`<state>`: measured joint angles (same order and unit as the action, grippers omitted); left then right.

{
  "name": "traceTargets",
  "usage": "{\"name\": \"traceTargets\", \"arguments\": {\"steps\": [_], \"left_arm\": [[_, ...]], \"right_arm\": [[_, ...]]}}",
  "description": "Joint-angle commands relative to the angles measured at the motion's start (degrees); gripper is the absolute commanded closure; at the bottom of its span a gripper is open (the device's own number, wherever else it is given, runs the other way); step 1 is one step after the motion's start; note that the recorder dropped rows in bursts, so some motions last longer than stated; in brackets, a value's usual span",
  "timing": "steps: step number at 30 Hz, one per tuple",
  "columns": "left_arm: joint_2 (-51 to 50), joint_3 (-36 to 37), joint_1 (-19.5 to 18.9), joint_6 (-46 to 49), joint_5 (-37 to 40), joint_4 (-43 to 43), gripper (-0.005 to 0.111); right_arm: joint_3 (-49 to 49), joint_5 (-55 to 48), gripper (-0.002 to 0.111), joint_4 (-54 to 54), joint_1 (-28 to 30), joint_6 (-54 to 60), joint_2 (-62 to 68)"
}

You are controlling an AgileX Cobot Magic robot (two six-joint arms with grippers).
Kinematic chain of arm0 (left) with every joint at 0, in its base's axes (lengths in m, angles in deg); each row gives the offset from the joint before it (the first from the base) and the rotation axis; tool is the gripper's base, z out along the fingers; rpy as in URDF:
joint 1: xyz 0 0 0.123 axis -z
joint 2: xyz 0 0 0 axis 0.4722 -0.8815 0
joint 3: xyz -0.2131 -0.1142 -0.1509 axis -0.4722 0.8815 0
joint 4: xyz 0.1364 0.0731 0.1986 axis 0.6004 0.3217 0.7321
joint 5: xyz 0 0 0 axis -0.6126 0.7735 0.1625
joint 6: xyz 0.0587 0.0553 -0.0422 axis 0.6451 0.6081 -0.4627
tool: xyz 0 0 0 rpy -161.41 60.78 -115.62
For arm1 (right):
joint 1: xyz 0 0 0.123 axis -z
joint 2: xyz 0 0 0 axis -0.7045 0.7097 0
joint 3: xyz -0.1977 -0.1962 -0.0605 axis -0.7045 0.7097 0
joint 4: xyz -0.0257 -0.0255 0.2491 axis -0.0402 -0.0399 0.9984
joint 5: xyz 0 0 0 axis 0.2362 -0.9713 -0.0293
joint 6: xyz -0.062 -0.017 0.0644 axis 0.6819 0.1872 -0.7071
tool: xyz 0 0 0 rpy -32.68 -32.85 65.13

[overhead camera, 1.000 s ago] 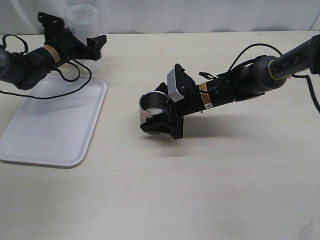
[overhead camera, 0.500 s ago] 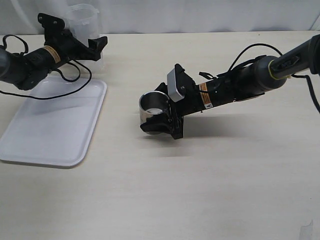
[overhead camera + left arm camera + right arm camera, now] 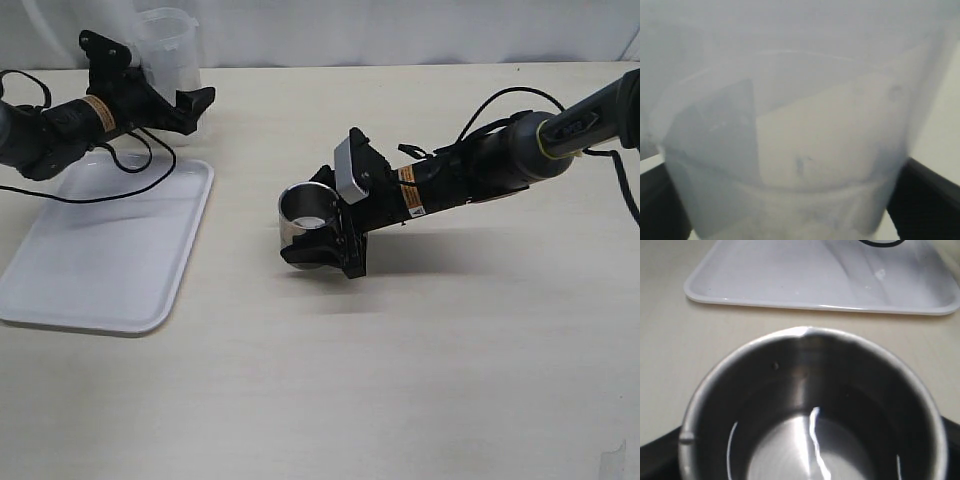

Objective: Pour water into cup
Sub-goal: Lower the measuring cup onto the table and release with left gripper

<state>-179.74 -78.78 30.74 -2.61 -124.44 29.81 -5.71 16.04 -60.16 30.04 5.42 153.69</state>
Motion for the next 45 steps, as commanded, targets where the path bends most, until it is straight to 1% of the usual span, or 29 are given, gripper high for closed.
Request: {"name": "traceTargets", "arguments": {"steps": [1,3,10,17,19,20,21,24,27,28,29,30,31,32,33,34,37,45], "left_arm": [[0.42,-0.25,-1.56,-3.17,-0.11,6.06,0.023],[0.42,-0.25,-2.38,-6.03,-0.11,7.98,0.023],[0.47,-0.25,-4.52,-11.31,-0.68,15.88,0.023],[0.47,-0.25,-5.20,-12.59,-1.50,17.94,0.023],[1.22,-0.25,-5.87,-16.71,-0.58,19.93,0.023],[2.31,-0.25,-6.79,-20.13,-0.14,22.57,0.023],[2.96,-0.25,-7.41,-20.74,-0.14,23.88,0.023],[5.93,-0.25,-9.68,-24.81,0.07,32.67,0.023],[7.38,-0.25,-10.83,-28.73,0.16,37.24,0.023],[8.05,-0.25,-11.53,-32.22,0.29,40.03,0.023],[8.57,-0.25,-12.20,-35.84,0.16,43.60,0.023],[9.01,-0.25,-12.58,-37.30,-0.21,46.86,0.023],[9.87,-0.25,-13.23,-39.44,-1.36,53.18,0.023],[10.35,-0.25,-13.67,-42.14,-1.69,56.33,0.023],[11.48,-0.25,-14.28,-47.34,-0.72,56.33,0.023],[12.22,-0.25,-14.97,-50.21,-0.44,56.33,0.023],[15.97,-0.25,-16.44,-55.60,-0.44,56.33,0.023],[23.67,-0.25,-16.54,-61.57,0.28,56.33,0.023]], "right_arm": [[-0.06,0.11,0.104,0.31,-0.04,0.03,-0.36],[-0.06,0.11,0.104,0.31,-0.04,0.03,-0.36],[-0.06,0.11,0.104,0.31,-0.04,0.03,-0.36],[-0.06,0.11,0.104,0.21,-0.04,0.03,-0.36],[-0.06,0.11,0.104,0.21,-0.04,0.03,-0.36],[-0.06,0.11,0.104,0.21,-0.04,0.03,-0.36],[-0.06,0.11,0.104,0.21,-0.04,0.03,-0.36],[-0.06,0.11,0.104,0.21,-0.04,0.03,-0.36],[-0.06,0.11,0.104,0.21,-0.04,0.03,-0.36],[-0.06,0.33,0.104,0.21,-0.04,0.03,-0.36],[-0.06,0.33,0.104,0.21,-0.04,0.03,-0.36],[-0.06,0.33,0.104,0.21,-0.04,0.03,-0.36],[-0.06,0.33,0.104,0.21,-0.04,0.03,-0.36],[-0.06,0.33,0.104,0.21,-0.04,0.03,-0.36],[-0.06,0.33,0.104,0.21,-0.04,0.03,-0.36],[-0.06,0.33,0.104,0.21,-0.04,0.03,-0.36],[-0.06,0.33,0.104,0.21,-0.04,0.03,-0.36],[-0.06,0.33,0.104,0.21,-0.04,0.03,-0.36]]}}
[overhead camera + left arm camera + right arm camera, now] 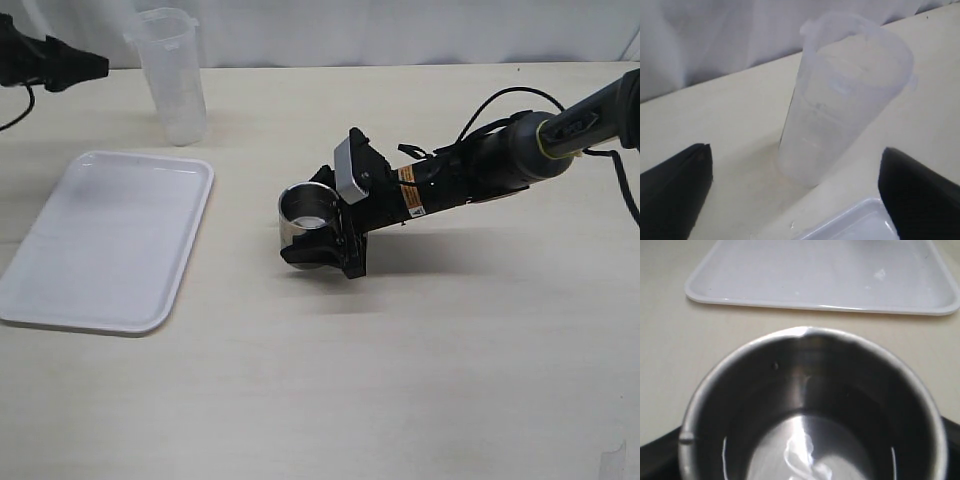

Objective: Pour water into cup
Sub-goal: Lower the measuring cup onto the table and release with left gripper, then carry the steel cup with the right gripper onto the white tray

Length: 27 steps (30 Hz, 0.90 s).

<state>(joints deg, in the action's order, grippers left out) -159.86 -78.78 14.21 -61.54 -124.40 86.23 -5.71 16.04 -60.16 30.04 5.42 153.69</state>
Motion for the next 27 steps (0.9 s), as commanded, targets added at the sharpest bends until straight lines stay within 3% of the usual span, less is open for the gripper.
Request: {"name": "traceTargets", "arguments": {"steps": [1,10,13,20,27], "left_arm": [[4.78,-0.12,-0.01,-3.14,0.24,-0.09,0.023],[18.23,11.74,-0.01,1.33,14.71,-0.09,0.023],[22.90,17.18,-0.01,3.65,17.94,-4.90,0.023],[30.65,32.12,-0.01,24.40,15.72,-26.64,0.023],[31.79,37.55,-0.01,29.05,12.99,-28.78,0.023]], "right_arm": [[-0.06,0.33,0.104,0.21,-0.04,0.03,-0.36],[-0.06,0.31,0.104,0.33,-0.04,0.18,-1.27],[-0.06,0.82,0.104,0.89,-0.04,0.18,-2.62],[-0.06,6.59,0.104,4.10,-0.50,-0.23,-3.23],[-1.30,4.50,0.104,6.05,-5.57,-1.15,-3.23]]}}
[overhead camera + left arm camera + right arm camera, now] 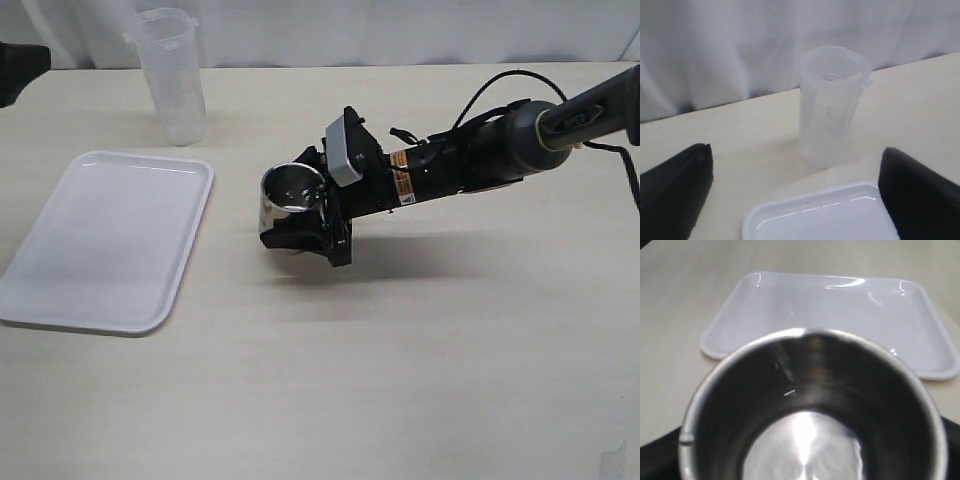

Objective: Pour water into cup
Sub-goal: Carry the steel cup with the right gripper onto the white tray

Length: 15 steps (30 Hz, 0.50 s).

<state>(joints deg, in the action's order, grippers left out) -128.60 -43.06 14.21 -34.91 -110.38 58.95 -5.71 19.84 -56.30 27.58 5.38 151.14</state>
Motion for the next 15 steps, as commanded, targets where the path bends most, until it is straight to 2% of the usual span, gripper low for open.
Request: {"name": "traceTargets", "arguments": {"steps": [1,15], "left_arm": [[0.53,2.08,-0.01,3.45,-0.86,-1.50,0.023],[0.53,2.58,-0.01,4.64,-0.24,-1.50,0.023]], "right_arm": [[-2.08,0.12,0.104,2.19,-4.07,-2.09,-0.69],[-16.68,-8.62,0.104,6.22,-16.50,-8.77,4.04]]}}
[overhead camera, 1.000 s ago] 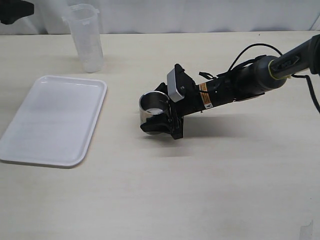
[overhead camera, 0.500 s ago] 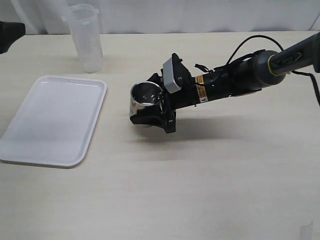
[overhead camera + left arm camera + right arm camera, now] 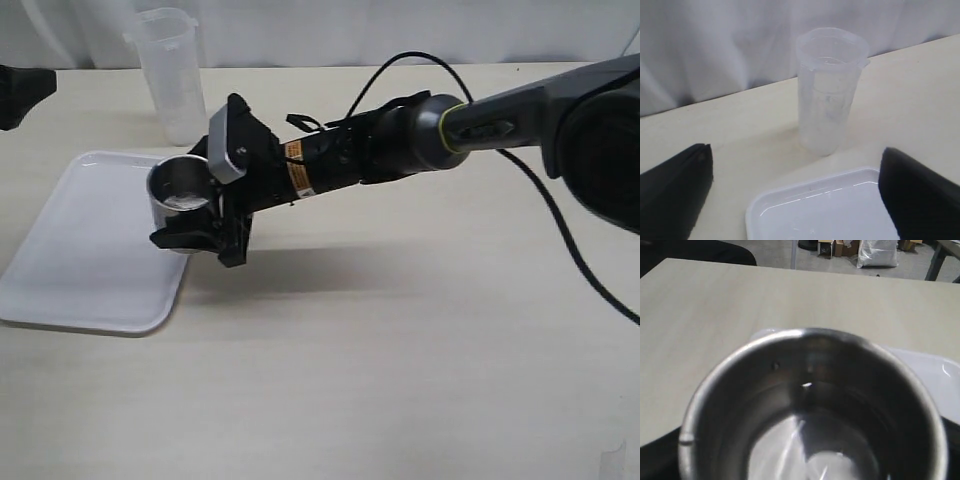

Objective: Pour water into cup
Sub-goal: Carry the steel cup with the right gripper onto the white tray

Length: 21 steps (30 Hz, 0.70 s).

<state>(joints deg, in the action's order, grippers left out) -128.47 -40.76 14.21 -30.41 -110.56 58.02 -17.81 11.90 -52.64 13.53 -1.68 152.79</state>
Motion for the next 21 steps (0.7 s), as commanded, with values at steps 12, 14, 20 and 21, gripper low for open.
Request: {"name": "traceTargets", "arguments": {"steps": [12,14,20,21], "left_arm": [[0.40,0.28,-0.01,0.14,-0.06,-0.57,0.023],[0.40,0.28,-0.01,0.24,-0.01,-0.57,0.023],[0.40,0.28,-0.01,0.37,-0.01,-0.57,0.023],[0.40,0.28,-0.01,0.36,-0.01,-0.57,0.023]], "right_arm": [[-21.29,-4.85,0.104,-0.68,-6.83,-12.29,13.53],[-22.50,-4.89,0.104,-0.85,-6.83,-13.49,14.78],[-23.08,-6.77,0.104,-3.70,-6.83,-14.61,15.58],[-23.08,-6.77,0.104,-4.09,-6.83,-15.23,15.68]]}}
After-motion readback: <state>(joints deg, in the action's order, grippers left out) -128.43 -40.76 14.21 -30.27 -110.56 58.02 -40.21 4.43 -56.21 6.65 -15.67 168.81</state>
